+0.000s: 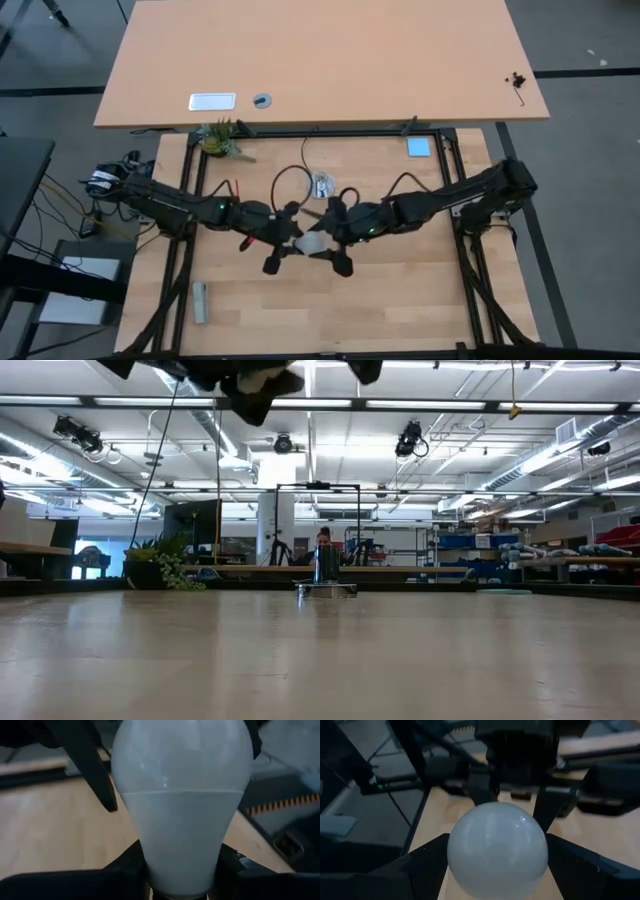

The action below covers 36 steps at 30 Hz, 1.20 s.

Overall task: Screw lightbulb
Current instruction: Insert the white lightbulb into the silver lamp

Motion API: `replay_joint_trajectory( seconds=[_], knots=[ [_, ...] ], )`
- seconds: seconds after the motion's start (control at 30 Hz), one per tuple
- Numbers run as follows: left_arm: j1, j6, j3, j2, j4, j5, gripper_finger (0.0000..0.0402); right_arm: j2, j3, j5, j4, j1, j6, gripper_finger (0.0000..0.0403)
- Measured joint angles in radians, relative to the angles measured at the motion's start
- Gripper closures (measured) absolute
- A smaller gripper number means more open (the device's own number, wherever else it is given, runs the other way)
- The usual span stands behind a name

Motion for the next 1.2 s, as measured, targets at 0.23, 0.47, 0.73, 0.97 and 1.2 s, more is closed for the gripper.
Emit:
replay_joint_trajectory(
  seconds=[0.23,0.47,0.73,0.97,1.2],
  knots=[
    [0.074,-0.033,-0.003,0.003,0.146,-0.020,0.0272,-0.096,0.004,0.066,-0.088,-0.025,-0.004,0.0080],
    [0.150,-0.057,-0.003,0.023,0.195,-0.014,0.0272,-0.118,0.044,0.060,-0.236,-0.083,-0.043,0.0085],
    [0.204,-0.060,-0.004,0.084,0.295,0.044,0.0272,-0.025,0.272,-0.024,-0.501,-0.143,-0.106,0.0090],
    [0.261,-0.060,-0.004,0.092,0.366,0.120,0.0272,0.032,0.409,-0.070,-0.655,-0.185,-0.125,0.0088],
    [0.315,-0.053,-0.006,0.092,0.359,0.180,0.0272,0.065,0.425,-0.106,-0.699,-0.234,-0.145,0.0088]
  ],
)
